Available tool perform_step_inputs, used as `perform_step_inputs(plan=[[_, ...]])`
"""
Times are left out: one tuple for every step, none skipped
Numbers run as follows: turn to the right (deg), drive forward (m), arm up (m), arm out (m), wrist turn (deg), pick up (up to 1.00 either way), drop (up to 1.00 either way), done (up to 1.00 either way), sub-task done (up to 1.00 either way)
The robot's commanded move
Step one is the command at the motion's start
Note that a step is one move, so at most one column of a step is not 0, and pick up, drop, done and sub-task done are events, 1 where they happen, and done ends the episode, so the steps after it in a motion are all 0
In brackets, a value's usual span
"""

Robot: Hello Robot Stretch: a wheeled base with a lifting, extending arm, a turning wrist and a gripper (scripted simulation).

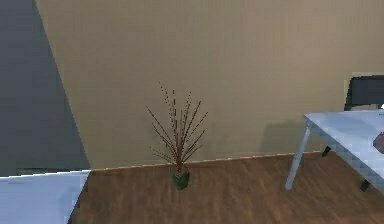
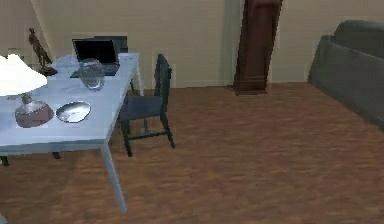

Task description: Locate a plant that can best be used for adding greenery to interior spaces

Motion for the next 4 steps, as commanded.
perform_step_inputs(plan=[[45.0, 0.0, 0.0, 0.0, 0.0, 0.0, 0.0, 0.0, 0.0], [0.0, 0.45, 0.0, 0.0, 0.0, 0.0, 0.0, 0.0, 0.0], [-45.0, 0.0, 0.0, 0.0, 0.0, 0.0, 0.0, 0.0, 0.0], [-24.0, 0.0, 0.0, 0.0, 0.0, 0.0, 0.0, 0.0, 0.0]])
